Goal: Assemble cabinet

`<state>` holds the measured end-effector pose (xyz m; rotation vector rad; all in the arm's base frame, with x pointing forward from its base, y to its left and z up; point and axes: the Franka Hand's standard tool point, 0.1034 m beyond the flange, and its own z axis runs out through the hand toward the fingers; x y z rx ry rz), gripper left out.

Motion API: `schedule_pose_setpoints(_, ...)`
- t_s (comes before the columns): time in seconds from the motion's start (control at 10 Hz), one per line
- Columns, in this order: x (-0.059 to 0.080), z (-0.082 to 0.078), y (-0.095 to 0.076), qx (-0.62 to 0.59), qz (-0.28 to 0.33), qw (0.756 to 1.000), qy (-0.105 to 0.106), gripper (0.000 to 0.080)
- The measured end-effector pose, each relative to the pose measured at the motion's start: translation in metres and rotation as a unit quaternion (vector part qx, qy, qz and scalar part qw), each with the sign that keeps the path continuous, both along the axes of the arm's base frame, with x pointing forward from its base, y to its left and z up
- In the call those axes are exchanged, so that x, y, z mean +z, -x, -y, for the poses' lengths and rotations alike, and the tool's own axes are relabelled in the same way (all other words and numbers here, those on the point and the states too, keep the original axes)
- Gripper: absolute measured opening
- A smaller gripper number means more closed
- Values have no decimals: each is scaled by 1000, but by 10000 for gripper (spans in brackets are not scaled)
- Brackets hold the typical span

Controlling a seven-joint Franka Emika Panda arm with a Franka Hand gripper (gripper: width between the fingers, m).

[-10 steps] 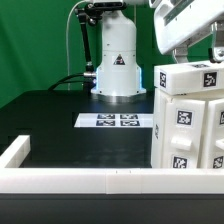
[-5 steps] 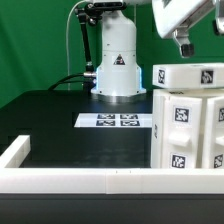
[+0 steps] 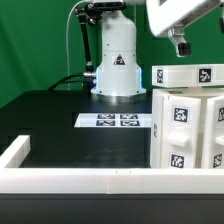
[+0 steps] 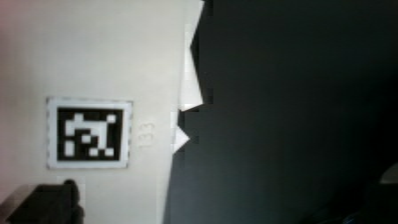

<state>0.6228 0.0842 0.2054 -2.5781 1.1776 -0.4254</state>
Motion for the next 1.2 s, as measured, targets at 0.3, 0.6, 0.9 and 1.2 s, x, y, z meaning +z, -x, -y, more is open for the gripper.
schedule_pose_setpoints(0.3,-1,1,-1,162,13,985,62,797)
schedule_pose_setpoints(0.6,-4,0,1,322,35,937,130,797)
schedule_pose_setpoints(0.9,-7,-6,7,583,53,779,225,797)
schedule_pose_setpoints(1.2,-9,-1,11,714,53,644,269,797)
